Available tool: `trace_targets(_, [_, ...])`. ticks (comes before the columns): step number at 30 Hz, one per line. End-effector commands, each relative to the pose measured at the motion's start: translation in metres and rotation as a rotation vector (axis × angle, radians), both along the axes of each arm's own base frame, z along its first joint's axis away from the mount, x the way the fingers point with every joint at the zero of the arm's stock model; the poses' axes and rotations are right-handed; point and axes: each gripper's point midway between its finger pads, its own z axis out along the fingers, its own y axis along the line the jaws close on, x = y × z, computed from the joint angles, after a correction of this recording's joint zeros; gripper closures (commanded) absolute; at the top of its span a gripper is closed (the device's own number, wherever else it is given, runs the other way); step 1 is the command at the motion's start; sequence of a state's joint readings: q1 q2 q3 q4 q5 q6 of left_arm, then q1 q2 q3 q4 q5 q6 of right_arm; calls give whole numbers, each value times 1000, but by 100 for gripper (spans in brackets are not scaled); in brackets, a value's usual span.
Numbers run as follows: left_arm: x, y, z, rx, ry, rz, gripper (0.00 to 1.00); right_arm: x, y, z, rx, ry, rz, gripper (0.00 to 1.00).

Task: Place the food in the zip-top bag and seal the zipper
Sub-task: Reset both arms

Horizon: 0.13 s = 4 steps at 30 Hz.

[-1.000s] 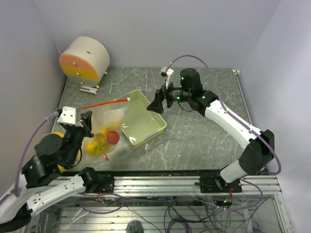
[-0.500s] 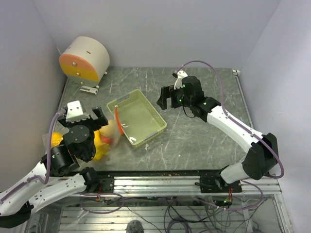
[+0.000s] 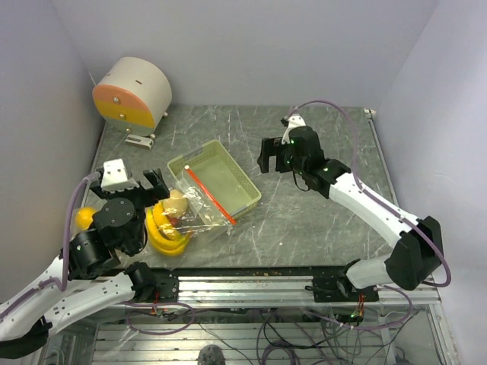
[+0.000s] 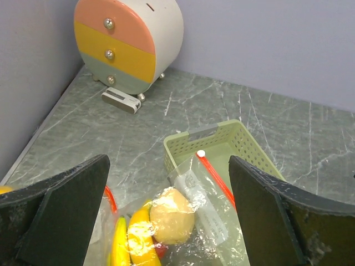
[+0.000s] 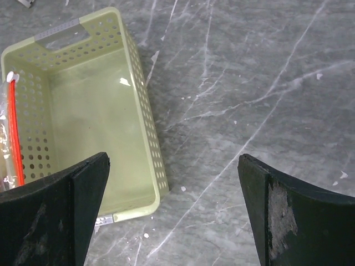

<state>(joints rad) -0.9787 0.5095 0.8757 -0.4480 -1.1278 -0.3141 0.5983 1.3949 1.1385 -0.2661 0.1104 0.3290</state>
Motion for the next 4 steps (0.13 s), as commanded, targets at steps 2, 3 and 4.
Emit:
trace_targets(2, [1,-6,9,6,2,-39,0,5,-15,11,-10,-36,-77,0])
trace_targets(3, [1,-8,9,8,3,-45,0,5,-16,11,-11,-36,-83,0])
trace_targets(4, [2,-10,9,11,4,-50,0,5,-17,11,-10,-39,-88,0])
